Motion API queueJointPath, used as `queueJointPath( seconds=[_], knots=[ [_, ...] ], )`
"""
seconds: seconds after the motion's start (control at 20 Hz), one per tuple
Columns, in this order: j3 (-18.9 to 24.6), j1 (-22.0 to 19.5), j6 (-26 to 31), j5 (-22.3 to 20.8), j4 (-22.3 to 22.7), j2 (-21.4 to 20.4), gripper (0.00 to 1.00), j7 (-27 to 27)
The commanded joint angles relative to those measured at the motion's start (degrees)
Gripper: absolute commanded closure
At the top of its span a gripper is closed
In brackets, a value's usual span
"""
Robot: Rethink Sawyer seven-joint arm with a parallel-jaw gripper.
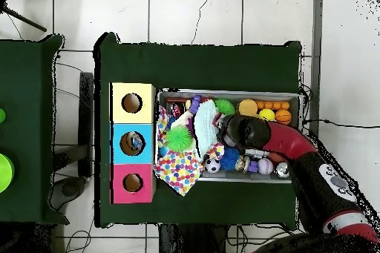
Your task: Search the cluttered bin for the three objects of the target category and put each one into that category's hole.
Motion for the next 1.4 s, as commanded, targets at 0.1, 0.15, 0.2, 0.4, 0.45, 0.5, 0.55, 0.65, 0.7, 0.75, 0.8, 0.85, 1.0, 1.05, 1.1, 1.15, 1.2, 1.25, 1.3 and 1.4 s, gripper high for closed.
queueJointPath(
  seconds=[0.1, 0.15, 0.2, 0.4, 0.45, 0.5, 0.55, 0.65, 0.7, 0.75, 0.8, 0.85, 1.0, 1.05, 1.1, 1.15, 1.2, 1.25, 1.3, 1.4],
  knots=[
    [4.3, 3.3, 0.3, 8.1, 16.2, -6.1, 1.00, 10.0],
    [4.4, 3.7, 0.2, 9.2, 17.8, -7.6, 1.00, 10.9],
    [4.4, 4.1, 0.4, 10.5, 19.1, -8.9, 1.00, 11.7],
    [3.9, 5.6, 2.1, 15.5, 23.0, -13.6, 1.00, 13.4],
    [3.7, 5.9, 2.6, 16.7, 23.8, -14.7, 1.00, 13.4],
    [3.3, 6.4, 3.2, 17.8, 24.4, -15.7, 1.00, 13.4],
    [2.9, 6.8, 3.6, 18.9, 24.9, -16.6, 1.00, 13.2],
    [2.1, 7.5, 4.5, 20.6, 25.4, -17.7, 1.00, 12.6],
    [1.8, 7.7, 4.8, 21.3, 25.4, -18.0, 1.00, 12.2],
    [1.5, 7.9, 5.1, 22.0, 25.7, -18.4, 1.00, 11.8],
    [1.1, 8.1, 5.4, 22.6, 25.4, -18.3, 1.00, 11.3],
    [0.9, 8.3, 5.7, 23.2, 25.6, -18.6, 1.00, 11.0],
    [-0.1, 8.8, 6.3, 24.5, 24.8, -18.5, 1.00, 9.9],
    [-0.3, 8.9, 6.3, 24.7, 24.7, -18.5, 1.00, 9.5],
    [-0.6, 8.9, 6.2, 24.7, 24.3, -18.0, 1.00, 8.7],
    [-0.8, 8.9, 6.1, 24.6, 23.8, -17.5, 1.00, 7.9],
    [-1.1, 8.5, 6.6, 24.1, 22.8, -16.8, 1.00, 6.6],
    [-1.4, 8.2, 7.1, 23.6, 21.7, -16.0, 1.00, 5.3],
    [-1.6, 7.5, 8.4, 22.7, 20.1, -15.5, 1.00, 3.4],
    [-2.2, 6.3, 12.5, 20.6, 16.8, -14.9, 1.00, -0.1]
  ],
)
